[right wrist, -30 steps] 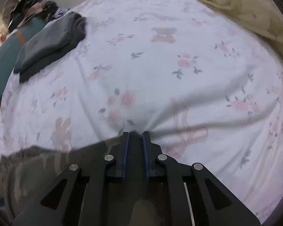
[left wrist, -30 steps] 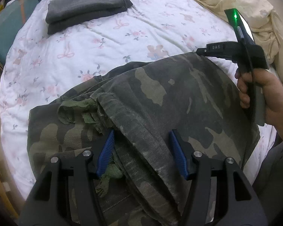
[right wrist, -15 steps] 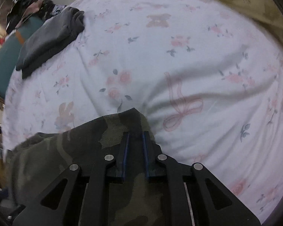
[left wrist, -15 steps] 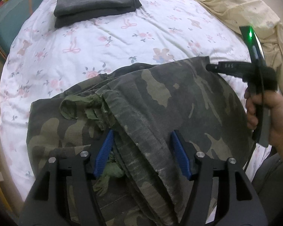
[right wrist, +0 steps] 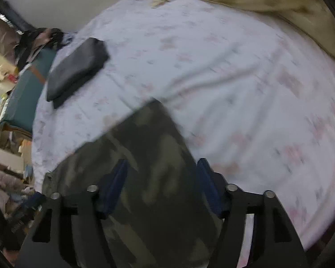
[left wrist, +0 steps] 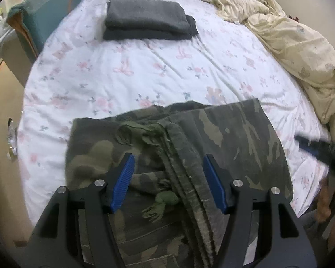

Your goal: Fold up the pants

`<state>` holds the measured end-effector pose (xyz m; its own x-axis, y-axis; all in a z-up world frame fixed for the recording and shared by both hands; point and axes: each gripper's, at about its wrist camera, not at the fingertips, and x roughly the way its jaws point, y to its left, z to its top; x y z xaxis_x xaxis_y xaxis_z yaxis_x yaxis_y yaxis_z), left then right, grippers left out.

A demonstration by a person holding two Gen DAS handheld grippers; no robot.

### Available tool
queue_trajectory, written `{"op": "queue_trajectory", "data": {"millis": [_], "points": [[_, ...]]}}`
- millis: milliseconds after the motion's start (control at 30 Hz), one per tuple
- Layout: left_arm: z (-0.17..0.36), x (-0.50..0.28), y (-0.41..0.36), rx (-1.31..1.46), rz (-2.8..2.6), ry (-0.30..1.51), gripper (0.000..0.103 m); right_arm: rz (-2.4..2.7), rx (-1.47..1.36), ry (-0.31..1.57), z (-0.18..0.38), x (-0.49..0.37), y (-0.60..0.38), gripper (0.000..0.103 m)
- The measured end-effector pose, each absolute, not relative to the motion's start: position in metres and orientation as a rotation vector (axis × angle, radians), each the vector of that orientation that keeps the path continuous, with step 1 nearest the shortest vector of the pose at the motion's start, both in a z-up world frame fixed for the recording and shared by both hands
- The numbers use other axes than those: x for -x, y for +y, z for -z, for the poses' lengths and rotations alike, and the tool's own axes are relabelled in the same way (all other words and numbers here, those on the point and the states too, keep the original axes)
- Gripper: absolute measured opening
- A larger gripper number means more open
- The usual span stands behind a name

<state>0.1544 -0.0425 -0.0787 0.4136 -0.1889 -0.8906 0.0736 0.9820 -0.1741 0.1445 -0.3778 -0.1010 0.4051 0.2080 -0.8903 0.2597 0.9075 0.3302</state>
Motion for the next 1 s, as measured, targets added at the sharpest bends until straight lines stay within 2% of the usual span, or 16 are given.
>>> {"op": "queue_trajectory", "data": {"millis": [133, 300, 400, 467, 500, 533, 600, 1000], "points": [[0.066, -0.149, -0.03, 0.129, 0.157, 1.103, 0.068, 0.102, -0.47, 1.283, 0.125, -0.119, -0.389, 0.068], [0.053, -0.14, -0.015, 0.123, 0.133, 1.079, 0.087, 0.117, -0.407, 1.399, 0.154, -0.111, -0.389, 0.067], [0.046, -0.134, -0.007, 0.107, 0.118, 1.063, 0.088, 0.129, -0.412, 1.479, 0.175, -0.111, -0.388, 0.067], [0.045, -0.129, -0.001, 0.134, 0.12, 1.069, 0.088, 0.113, -0.352, 1.491, 0.175, -0.112, -0.379, 0.055], [0.045, -0.127, 0.003, 0.156, 0.126, 1.075, 0.088, 0.083, -0.342, 1.486, 0.172, -0.113, -0.373, 0.035], [0.045, -0.126, 0.006, 0.175, 0.129, 1.082, 0.088, 0.076, -0.308, 1.483, 0.168, -0.113, -0.367, 0.022], [0.046, -0.124, 0.01, 0.211, 0.131, 1.093, 0.088, 0.065, -0.247, 1.453, 0.159, -0.11, -0.357, 0.008], [0.038, -0.121, -0.006, 0.22, 0.187, 1.077, 0.088, -0.229, -0.357, 0.991, 0.038, -0.062, -0.32, 0.007]]}}
